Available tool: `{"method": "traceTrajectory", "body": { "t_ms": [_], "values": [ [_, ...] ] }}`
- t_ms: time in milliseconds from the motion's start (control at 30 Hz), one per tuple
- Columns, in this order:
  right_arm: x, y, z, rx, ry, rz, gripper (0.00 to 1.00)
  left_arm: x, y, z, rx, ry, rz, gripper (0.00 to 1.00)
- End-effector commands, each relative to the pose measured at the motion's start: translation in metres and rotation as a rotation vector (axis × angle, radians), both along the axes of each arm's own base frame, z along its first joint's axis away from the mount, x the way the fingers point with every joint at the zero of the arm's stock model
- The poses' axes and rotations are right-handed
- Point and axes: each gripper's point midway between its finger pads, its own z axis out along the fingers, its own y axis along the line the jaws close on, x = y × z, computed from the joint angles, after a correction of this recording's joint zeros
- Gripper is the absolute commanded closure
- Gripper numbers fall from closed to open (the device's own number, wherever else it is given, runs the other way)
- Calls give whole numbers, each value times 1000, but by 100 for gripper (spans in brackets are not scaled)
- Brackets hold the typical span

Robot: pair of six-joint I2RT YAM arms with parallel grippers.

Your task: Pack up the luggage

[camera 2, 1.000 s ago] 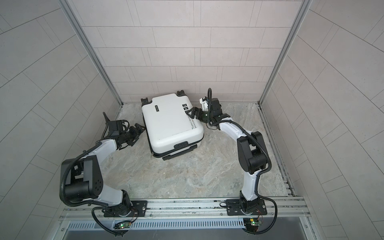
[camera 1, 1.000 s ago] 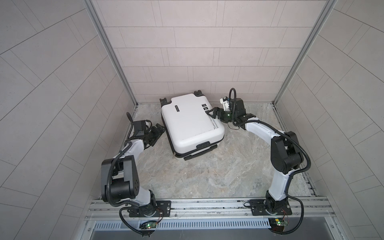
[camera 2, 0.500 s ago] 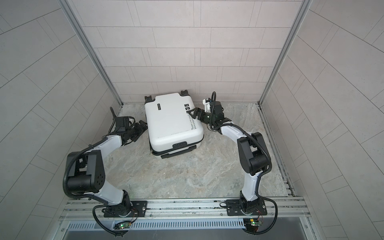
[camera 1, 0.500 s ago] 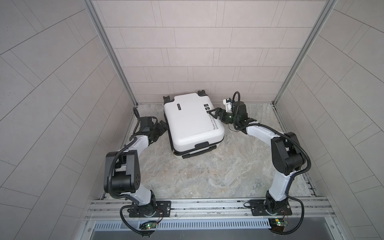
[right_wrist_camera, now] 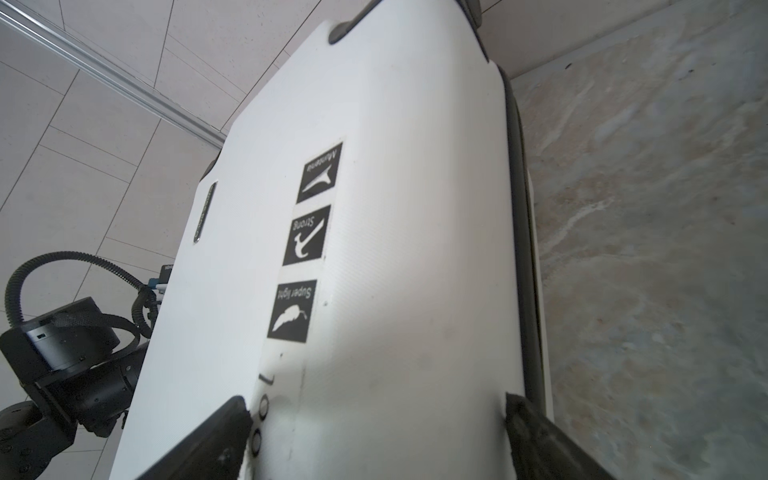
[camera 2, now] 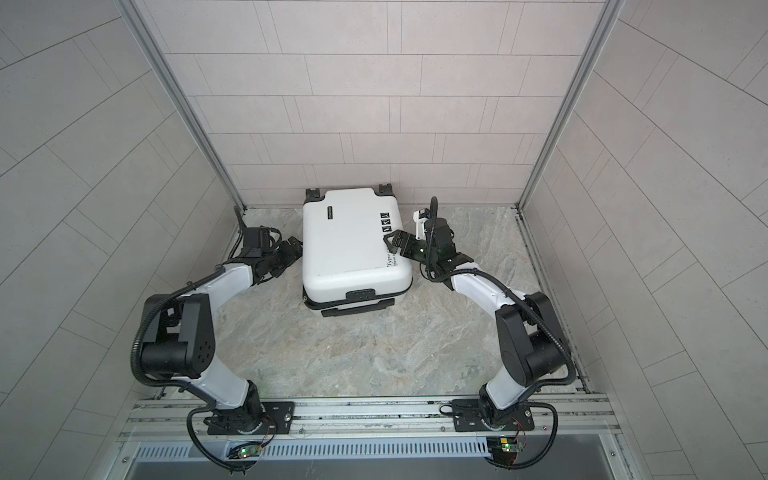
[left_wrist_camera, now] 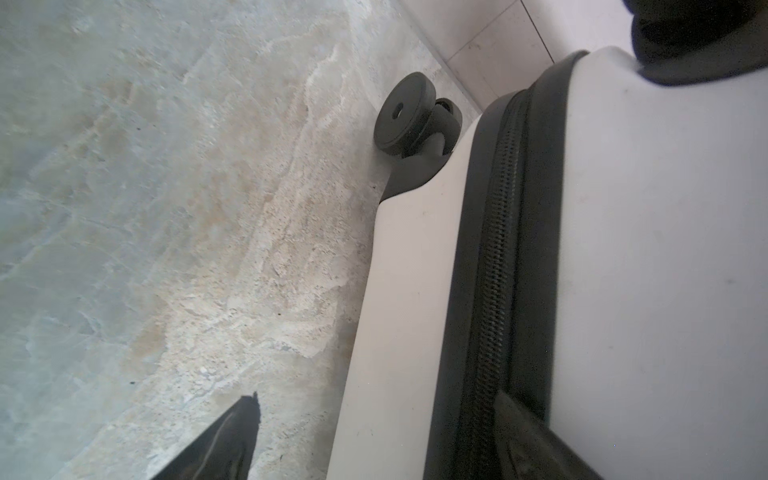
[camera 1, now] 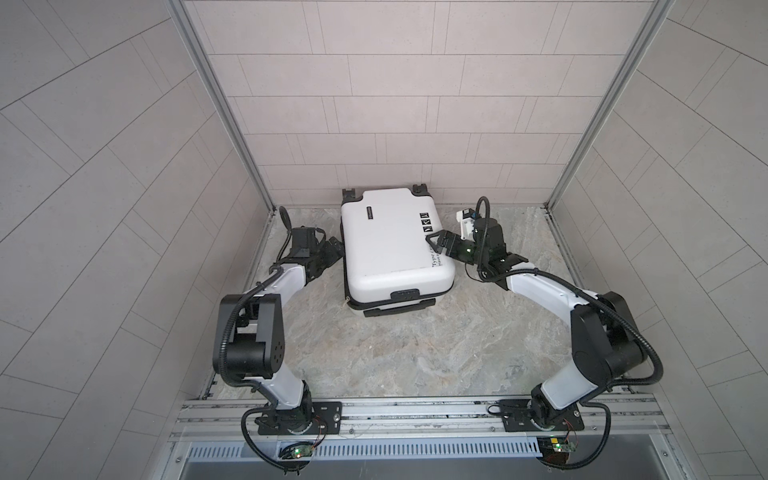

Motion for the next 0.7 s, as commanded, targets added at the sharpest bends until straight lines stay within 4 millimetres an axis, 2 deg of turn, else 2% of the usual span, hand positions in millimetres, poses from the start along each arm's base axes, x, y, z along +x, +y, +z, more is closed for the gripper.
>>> {"method": "traceTrajectory", "body": {
  "t_ms": [0,200,400,533,667],
  "values": [
    [-55,27,-29,-14,140,173,3,-36,-94,-15,-77,88,-296,10],
    [-50,-20,-29,-24,152,81,3,-39,-131,-6,-99,61,-348,10],
    [-34,-47,-27,-29,165,52,3,-28,-159,4,-129,33,-385,10],
    [-25,-57,-23,-33,166,41,3,-19,-169,8,-142,19,-404,10],
    [-22,-68,-16,-48,171,10,3,-19,-167,17,-138,-5,-397,10]
  ]
}}
